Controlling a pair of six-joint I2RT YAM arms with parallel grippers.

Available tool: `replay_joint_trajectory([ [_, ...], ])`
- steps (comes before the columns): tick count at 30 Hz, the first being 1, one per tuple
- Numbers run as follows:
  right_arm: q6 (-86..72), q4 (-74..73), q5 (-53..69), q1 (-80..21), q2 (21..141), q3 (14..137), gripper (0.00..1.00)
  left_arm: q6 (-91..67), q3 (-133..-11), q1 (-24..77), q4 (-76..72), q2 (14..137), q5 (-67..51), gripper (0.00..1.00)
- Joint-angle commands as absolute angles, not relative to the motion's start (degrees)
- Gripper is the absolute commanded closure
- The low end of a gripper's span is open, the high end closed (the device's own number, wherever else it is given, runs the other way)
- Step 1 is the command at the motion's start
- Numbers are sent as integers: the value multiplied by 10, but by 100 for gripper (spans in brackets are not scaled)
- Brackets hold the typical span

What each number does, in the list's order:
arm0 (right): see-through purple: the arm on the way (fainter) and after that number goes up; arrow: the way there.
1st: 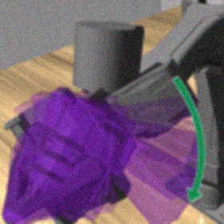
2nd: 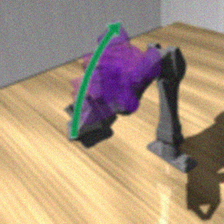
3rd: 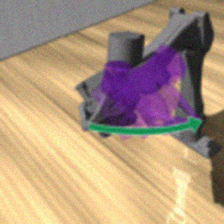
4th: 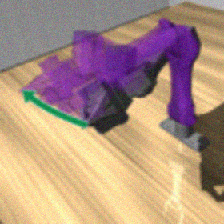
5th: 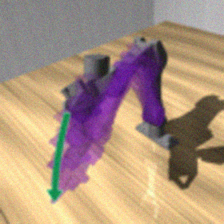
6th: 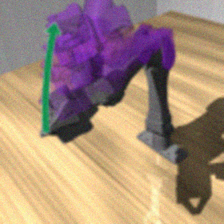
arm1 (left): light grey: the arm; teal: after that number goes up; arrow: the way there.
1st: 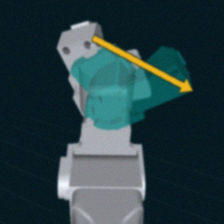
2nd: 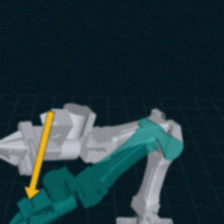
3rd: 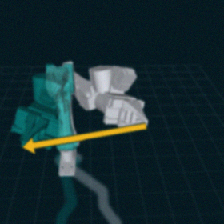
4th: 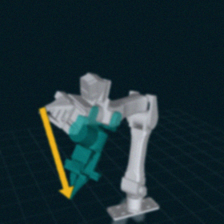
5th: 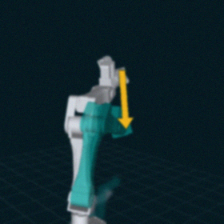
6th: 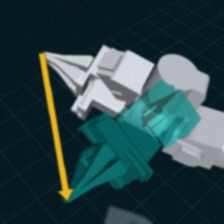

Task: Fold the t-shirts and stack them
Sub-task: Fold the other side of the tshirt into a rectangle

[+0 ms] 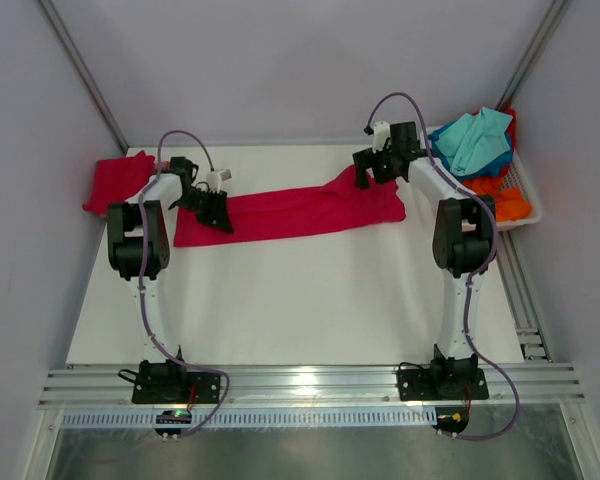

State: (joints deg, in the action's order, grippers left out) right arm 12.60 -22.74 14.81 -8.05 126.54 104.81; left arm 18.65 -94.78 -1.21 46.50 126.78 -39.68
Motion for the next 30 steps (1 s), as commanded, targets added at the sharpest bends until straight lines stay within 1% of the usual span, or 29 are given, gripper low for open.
replay_joint_trajectory([
  [1, 180, -263, 199, -84, 1167, 1017, 1, 207, -933, -6, 494, 1270, -359, 75],
  [4, 205, -272, 210, -83, 1123, 947, 1, 206, -929, -6, 485, 1258, -345, 74],
  [6, 213, -252, 194, -84, 1105, 891, 1, 194, -926, -7, 475, 1249, -335, 74],
  [9, 213, -241, 145, -84, 1097, 860, 1, 181, -920, -7, 448, 1242, -303, 73],
  [15, 178, -235, 34, -84, 1136, 866, 1, 156, -913, -7, 414, 1233, -258, 72],
  [18, 158, -219, 3, -84, 1148, 868, 1, 152, -906, -7, 403, 1223, -239, 72],
  [19, 156, -216, -32, -84, 1151, 871, 1, 151, -902, -7, 400, 1216, -236, 72],
  [25, 146, -205, -129, -84, 1191, 890, 1, 140, -876, -7, 375, 1190, -196, 72],
  [30, 154, -188, -182, -84, 1202, 875, 1, 142, -860, -6, 374, 1175, -171, 72],
])
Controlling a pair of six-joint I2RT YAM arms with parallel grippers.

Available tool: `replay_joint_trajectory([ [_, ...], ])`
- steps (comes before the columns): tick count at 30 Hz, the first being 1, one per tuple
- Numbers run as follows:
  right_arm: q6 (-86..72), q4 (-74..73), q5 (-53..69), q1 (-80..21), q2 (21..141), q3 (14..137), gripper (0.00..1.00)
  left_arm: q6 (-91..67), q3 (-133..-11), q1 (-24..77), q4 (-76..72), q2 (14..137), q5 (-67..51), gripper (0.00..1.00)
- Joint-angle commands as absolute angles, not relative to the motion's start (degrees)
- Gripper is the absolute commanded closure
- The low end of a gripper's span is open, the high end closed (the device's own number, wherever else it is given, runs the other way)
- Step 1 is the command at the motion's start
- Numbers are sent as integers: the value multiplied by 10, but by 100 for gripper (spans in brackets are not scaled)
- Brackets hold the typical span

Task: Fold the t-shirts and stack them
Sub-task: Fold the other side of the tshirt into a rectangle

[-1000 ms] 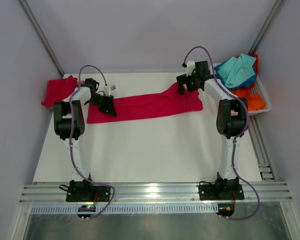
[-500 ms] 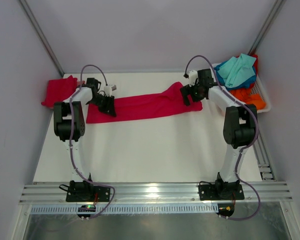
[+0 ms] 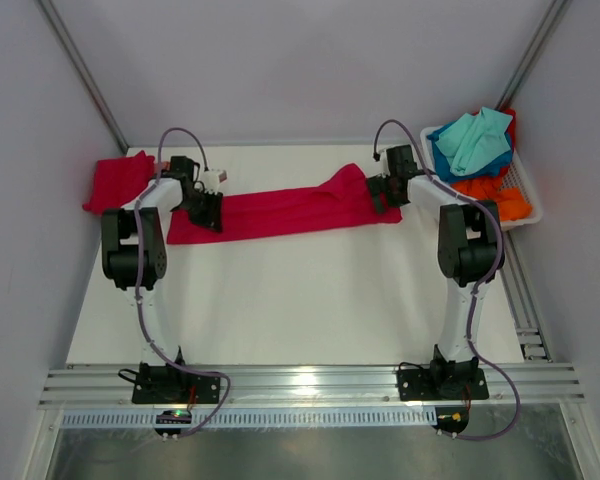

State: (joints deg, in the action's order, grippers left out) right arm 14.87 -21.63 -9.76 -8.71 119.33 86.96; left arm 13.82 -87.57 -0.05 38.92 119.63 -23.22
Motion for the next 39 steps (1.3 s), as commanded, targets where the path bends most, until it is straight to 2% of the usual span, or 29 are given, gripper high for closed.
replay_joint_trajectory([
  [1, 156, -182, -199, -84, 1197, 868, 1, 143, -853, -6, 372, 1173, -164, 73],
  [11, 190, -154, -207, -69, 1102, 737, 1, 157, -791, -8, 369, 1143, -160, 73],
  [17, 212, -176, -189, -68, 1039, 670, 1, 196, -767, -8, 423, 1118, -192, 72],
  [23, 221, -171, -168, -63, 966, 625, 1, 222, -720, -8, 440, 1057, -193, 72],
  [30, 196, -188, -107, -64, 964, 704, 1, 215, -771, -8, 446, 1046, -202, 71],
  [35, 163, -209, -40, -65, 1021, 814, 1, 171, -853, -8, 434, 1091, -237, 71],
  [39, 164, -221, 17, -80, 1065, 849, 1, 151, -882, -8, 399, 1123, -230, 71],
])
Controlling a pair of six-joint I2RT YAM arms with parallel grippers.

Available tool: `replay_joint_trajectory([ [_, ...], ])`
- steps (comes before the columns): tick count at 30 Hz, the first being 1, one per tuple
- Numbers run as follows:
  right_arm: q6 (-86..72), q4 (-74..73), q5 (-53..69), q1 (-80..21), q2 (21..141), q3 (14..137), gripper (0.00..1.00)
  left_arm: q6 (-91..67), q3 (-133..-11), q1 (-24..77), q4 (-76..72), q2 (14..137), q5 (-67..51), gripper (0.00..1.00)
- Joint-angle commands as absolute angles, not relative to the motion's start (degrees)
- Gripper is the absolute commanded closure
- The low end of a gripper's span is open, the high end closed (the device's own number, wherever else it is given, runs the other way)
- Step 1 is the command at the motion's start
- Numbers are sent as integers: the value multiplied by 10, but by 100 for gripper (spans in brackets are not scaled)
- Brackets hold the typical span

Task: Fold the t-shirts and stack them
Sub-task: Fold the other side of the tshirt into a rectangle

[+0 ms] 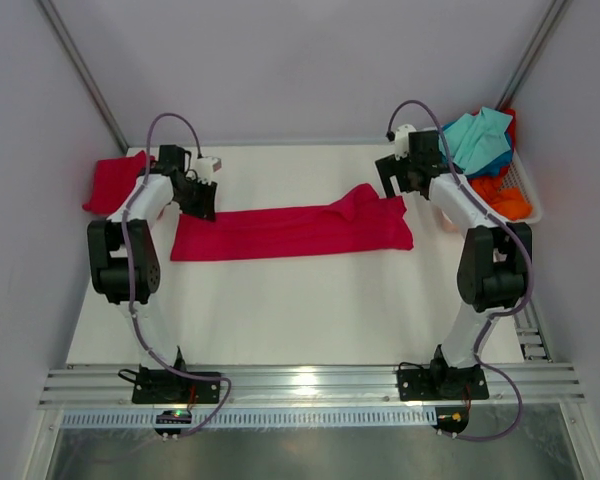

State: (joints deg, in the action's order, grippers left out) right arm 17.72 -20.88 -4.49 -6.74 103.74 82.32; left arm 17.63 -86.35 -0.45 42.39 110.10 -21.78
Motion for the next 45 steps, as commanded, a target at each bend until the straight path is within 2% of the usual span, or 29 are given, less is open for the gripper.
replay_joint_trajectory([
  [1, 168, -227, 26, -85, 1070, 852, 1, 151, -886, -8, 389, 1135, -226, 71],
  [17, 195, -263, 65, -107, 1023, 733, 1, 165, -857, -8, 352, 1174, -163, 71],
  [23, 200, -243, 11, -107, 1039, 714, 1, 137, -875, -8, 321, 1201, -105, 72],
  [32, 212, -215, -82, -106, 1037, 672, 1, 113, -872, -8, 294, 1179, 16, 72],
  [37, 212, -205, -103, -105, 1043, 658, 1, 115, -858, -9, 289, 1169, 19, 72],
  [45, 222, -186, -132, -96, 1035, 636, 1, 148, -824, -8, 254, 1159, 128, 72],
])
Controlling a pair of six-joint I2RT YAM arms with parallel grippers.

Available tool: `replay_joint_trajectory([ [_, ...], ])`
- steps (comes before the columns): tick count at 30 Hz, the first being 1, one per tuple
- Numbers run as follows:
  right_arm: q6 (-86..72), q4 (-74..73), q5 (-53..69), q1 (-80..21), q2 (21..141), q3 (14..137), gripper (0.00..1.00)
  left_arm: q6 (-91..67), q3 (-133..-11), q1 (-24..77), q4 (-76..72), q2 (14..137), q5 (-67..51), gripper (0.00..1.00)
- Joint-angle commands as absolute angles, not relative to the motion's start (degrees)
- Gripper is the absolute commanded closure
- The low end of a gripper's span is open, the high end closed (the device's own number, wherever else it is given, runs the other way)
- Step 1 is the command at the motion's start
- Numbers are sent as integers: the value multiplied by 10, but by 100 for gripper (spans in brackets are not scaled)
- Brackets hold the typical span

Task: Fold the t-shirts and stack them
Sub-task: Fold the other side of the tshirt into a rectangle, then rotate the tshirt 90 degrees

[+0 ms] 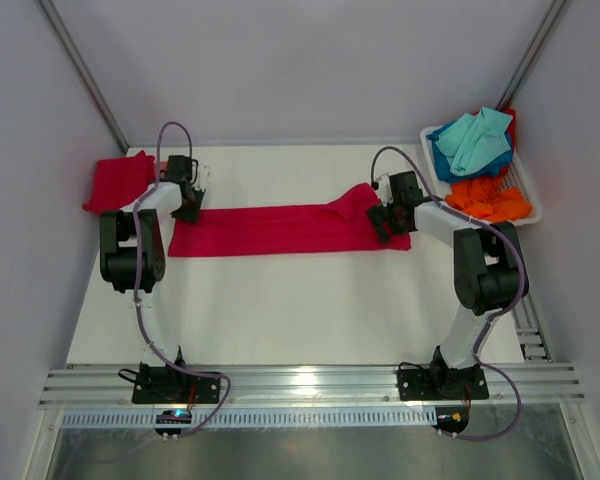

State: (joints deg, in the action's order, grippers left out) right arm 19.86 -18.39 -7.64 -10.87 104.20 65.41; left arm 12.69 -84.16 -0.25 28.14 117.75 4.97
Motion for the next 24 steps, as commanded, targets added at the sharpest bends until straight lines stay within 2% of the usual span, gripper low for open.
replay_joint_trajectory([
  [1, 223, -182, -137, -95, 1034, 636, 1, 154, -817, -7, 242, 1160, 140, 73],
  [6, 228, -179, -141, -91, 1041, 641, 1, 189, -794, -8, 207, 1152, 192, 73],
  [17, 229, -173, -145, -65, 1039, 628, 1, 221, -738, -8, 171, 1120, 222, 73],
  [24, 226, -165, -111, -54, 1018, 623, 1, 188, -745, -8, 198, 1086, 141, 75],
])
